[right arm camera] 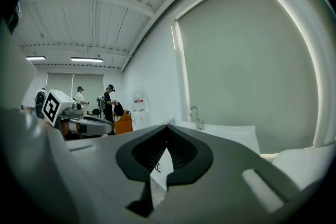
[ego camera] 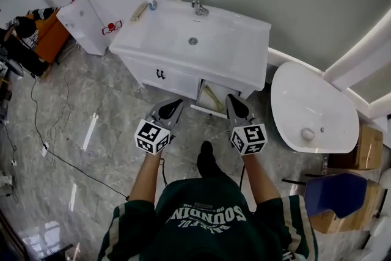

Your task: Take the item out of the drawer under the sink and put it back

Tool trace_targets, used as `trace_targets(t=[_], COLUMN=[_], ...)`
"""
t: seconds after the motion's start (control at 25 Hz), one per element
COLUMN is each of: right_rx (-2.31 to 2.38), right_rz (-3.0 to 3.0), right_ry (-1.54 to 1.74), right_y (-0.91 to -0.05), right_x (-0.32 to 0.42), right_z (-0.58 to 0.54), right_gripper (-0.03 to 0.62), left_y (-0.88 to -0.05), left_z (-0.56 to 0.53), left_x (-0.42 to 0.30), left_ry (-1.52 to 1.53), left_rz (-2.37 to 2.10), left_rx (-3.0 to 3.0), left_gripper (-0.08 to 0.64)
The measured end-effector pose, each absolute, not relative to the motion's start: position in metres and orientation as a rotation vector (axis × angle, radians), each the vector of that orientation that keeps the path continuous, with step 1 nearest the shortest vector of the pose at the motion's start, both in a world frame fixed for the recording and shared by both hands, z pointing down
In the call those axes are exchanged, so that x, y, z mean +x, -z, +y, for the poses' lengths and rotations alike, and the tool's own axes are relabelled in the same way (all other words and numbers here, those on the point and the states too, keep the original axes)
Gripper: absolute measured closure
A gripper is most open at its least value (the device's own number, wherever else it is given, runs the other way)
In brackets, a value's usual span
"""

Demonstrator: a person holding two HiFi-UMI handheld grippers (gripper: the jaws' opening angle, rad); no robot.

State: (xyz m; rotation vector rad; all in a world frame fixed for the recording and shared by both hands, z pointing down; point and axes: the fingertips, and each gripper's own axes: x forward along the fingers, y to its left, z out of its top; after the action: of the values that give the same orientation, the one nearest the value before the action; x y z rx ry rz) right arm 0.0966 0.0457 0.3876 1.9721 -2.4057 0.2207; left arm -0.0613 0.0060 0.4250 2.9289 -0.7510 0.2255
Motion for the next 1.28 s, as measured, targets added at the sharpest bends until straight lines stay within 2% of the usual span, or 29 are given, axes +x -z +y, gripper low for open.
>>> trace_targets(t=[0.48, 1.28], right_rx=[1.812, 1.832], right_rz=[-2.507, -2.488], right_ry=[-0.208, -0.234], right_y=[-0.377, -0.386], right_x=[0.151, 0.162], right_z=[-0.095, -0.144], right_gripper=[0.591, 0.591], left_y=[-0.416, -0.429], left_z=[-0.115, -0.171], left_x=[0.001, 0.029], left_ry=[-0.212, -0.239], left_rz=[-0.874, -0.780], left_rx=[2.882, 2.889], left_gripper=[0.509, 0.509])
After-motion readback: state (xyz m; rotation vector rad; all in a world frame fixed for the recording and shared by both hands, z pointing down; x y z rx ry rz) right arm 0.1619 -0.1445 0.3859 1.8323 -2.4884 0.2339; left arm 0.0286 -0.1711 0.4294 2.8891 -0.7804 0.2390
